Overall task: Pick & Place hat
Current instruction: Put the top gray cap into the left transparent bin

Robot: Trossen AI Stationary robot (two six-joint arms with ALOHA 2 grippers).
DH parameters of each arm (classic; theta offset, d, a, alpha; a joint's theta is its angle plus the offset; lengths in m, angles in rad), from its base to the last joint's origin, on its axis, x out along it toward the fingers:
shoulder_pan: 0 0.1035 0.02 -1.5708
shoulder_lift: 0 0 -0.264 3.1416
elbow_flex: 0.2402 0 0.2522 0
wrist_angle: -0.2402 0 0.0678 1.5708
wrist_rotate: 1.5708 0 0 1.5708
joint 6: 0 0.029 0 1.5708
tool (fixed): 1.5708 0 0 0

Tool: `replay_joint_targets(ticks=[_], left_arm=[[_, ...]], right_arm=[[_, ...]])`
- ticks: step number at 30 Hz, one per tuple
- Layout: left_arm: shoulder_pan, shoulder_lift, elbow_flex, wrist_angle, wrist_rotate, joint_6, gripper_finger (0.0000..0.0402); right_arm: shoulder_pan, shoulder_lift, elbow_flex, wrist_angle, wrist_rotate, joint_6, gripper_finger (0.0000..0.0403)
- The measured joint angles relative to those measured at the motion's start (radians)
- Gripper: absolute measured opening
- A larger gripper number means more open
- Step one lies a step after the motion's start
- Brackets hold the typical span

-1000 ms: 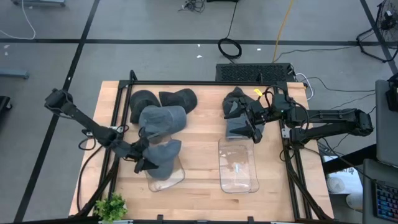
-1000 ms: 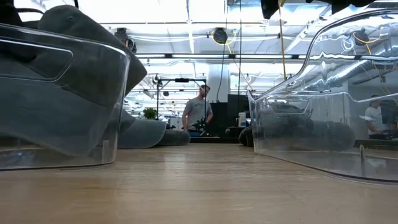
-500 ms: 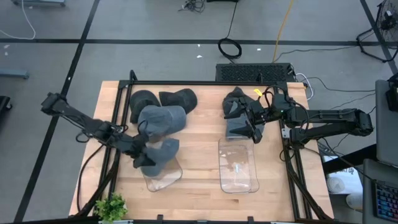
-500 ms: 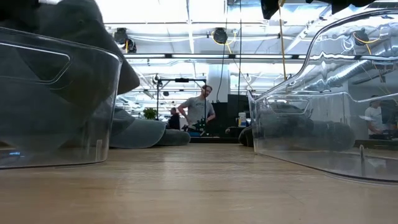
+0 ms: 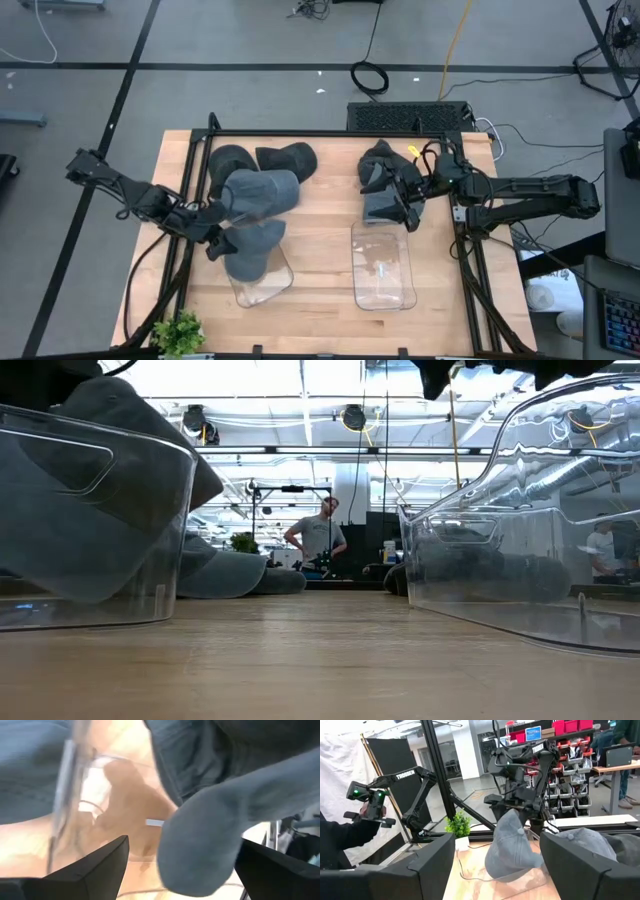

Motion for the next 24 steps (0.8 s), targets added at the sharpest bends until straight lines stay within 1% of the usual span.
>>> replay_joint_targets(ticks=[5,10,14,21,24], left_arm=[[0.0,0.0,0.045,-0.098,0.002,-0.048,0.0347],[0.0,0.0,0.083,-0.277,0.017,-0.099,0.0347],[0.0,0.0,0.104,-0.409,-0.015,-0.159,0.0347],[0.0,0.0,0.14,-0.419,-0.069,-0.16,0.0347],[-0.008,0.0,0.183,-0.348,-0.172,-0.05,0.0347]], right_arm=[[0.0,0.0,-0.006,0.002,0.0,0.021,0.0279],[0.0,0.0,-0.007,0.003,0.0,0.021,0.0279],[0.0,0.0,-0.007,0.003,0.0,0.021,0.0279],[0.0,0.0,-0.007,0.003,0.0,0.021,0.0279],[0.0,0.0,-0.007,0.003,0.0,0.02,0.0279]])
